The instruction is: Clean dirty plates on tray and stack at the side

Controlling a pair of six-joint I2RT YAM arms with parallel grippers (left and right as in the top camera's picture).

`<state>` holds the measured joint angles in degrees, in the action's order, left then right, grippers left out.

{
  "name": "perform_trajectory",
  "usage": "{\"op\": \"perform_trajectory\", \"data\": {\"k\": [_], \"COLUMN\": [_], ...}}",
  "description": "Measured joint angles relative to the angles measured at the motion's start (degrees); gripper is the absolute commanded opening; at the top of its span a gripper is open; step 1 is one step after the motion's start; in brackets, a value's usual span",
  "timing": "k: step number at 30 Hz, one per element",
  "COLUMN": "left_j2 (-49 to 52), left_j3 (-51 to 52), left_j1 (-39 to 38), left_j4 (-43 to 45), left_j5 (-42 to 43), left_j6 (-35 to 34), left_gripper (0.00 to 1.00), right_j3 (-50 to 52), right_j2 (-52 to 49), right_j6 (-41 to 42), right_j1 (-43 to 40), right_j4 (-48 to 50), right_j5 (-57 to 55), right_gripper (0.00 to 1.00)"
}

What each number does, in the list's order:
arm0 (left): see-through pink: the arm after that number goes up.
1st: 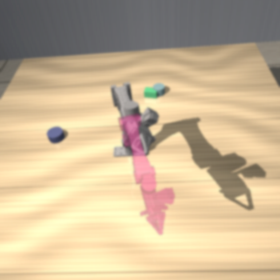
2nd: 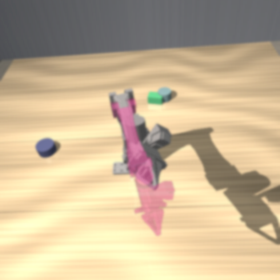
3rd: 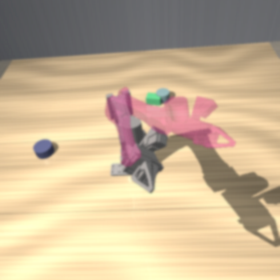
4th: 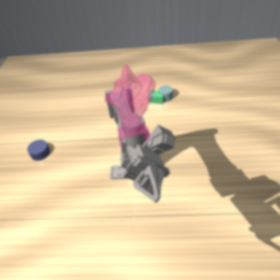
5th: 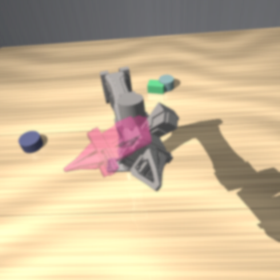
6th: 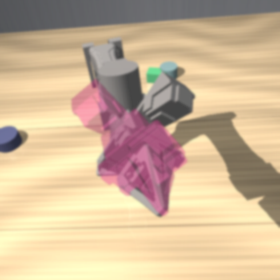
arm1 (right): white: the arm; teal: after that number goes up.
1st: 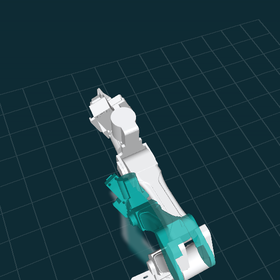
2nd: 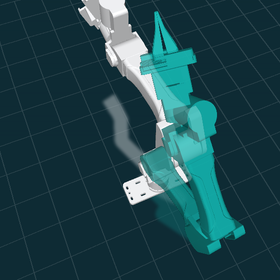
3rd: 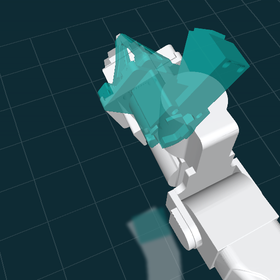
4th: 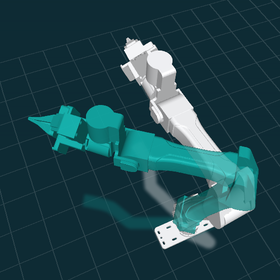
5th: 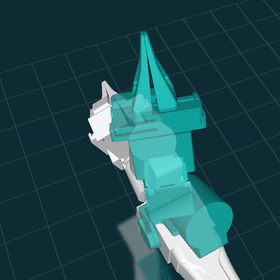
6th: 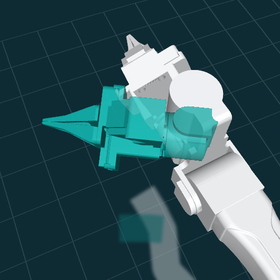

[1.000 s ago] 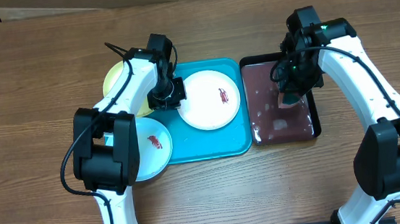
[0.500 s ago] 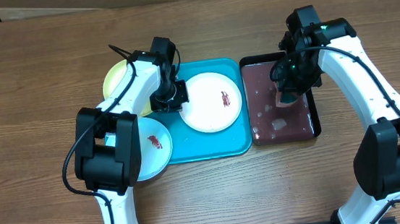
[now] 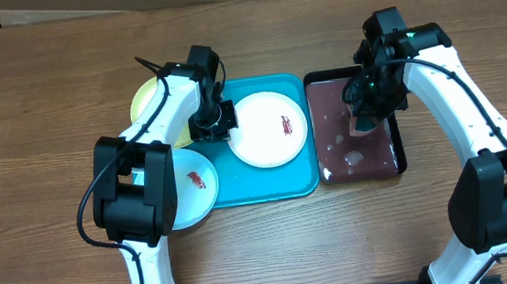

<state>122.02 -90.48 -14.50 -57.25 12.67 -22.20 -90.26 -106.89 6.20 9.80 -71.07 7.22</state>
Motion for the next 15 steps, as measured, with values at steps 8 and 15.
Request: {"op": "perform_trajectory", "data": {"k": [8,15], "left_j2": [0.0,0.0], "left_j3": [0.0,0.0], "left_j1": [0.0,-0.1], "left_j4": [-0.2,-0.1], "left_j5": [0.2,0.4], "left_j6": [0.0,0.0], "left_gripper": [0.04,0.04], "right_j3": [-0.2,9.6], "right_j2": [0.0,0.2], "right_j6": [0.0,0.0], "right_j1": [0.0,0.9], "right_j4": [-2.6,8.7], "right_j5": [0.0,0.0], "right_gripper": [0.04,0.04]}}
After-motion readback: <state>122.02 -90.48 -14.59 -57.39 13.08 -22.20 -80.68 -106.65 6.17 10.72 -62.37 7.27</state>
